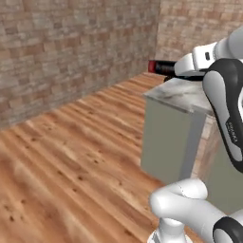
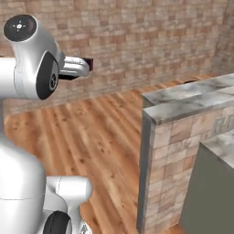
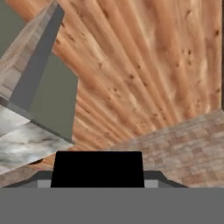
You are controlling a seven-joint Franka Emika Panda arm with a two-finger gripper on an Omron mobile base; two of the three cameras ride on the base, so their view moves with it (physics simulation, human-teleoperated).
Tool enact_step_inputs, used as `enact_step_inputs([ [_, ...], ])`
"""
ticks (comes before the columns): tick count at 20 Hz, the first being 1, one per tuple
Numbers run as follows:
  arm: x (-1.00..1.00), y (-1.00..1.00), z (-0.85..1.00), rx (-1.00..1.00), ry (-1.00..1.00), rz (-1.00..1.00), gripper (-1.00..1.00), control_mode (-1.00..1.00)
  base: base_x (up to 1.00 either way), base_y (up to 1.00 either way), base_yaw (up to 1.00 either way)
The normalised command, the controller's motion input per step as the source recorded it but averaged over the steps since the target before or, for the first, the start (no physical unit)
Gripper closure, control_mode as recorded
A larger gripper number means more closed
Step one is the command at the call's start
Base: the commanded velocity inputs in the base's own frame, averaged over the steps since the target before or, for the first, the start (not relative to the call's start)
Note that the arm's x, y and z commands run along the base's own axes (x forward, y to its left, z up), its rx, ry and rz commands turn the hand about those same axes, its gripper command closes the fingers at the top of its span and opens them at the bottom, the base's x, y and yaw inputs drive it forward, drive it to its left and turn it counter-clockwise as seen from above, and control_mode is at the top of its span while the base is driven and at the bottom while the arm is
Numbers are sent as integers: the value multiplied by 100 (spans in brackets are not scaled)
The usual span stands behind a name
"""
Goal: Retrieve the tupperware and aluminum foil from the cabinet and place them on the dining counter near the plate with steak and garlic to prepare for storing leftovers.
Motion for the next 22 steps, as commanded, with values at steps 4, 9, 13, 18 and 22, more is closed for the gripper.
enact_step_inputs([
  [4, 0, 0, 0, 0, 0, 0, 100, 100, 94, 100, -54],
  [9, 0, 0, 0, 0, 0, 0, 100, 100, 93, 100, -54],
  [13, 0, 0, 0, 0, 0, 0, 100, 100, 89, 100, -51],
  [18, 0, 0, 0, 0, 0, 0, 100, 100, 74, 100, -45],
  [22, 0, 0, 0, 0, 0, 0, 100, 100, 68, 100, -42],
])
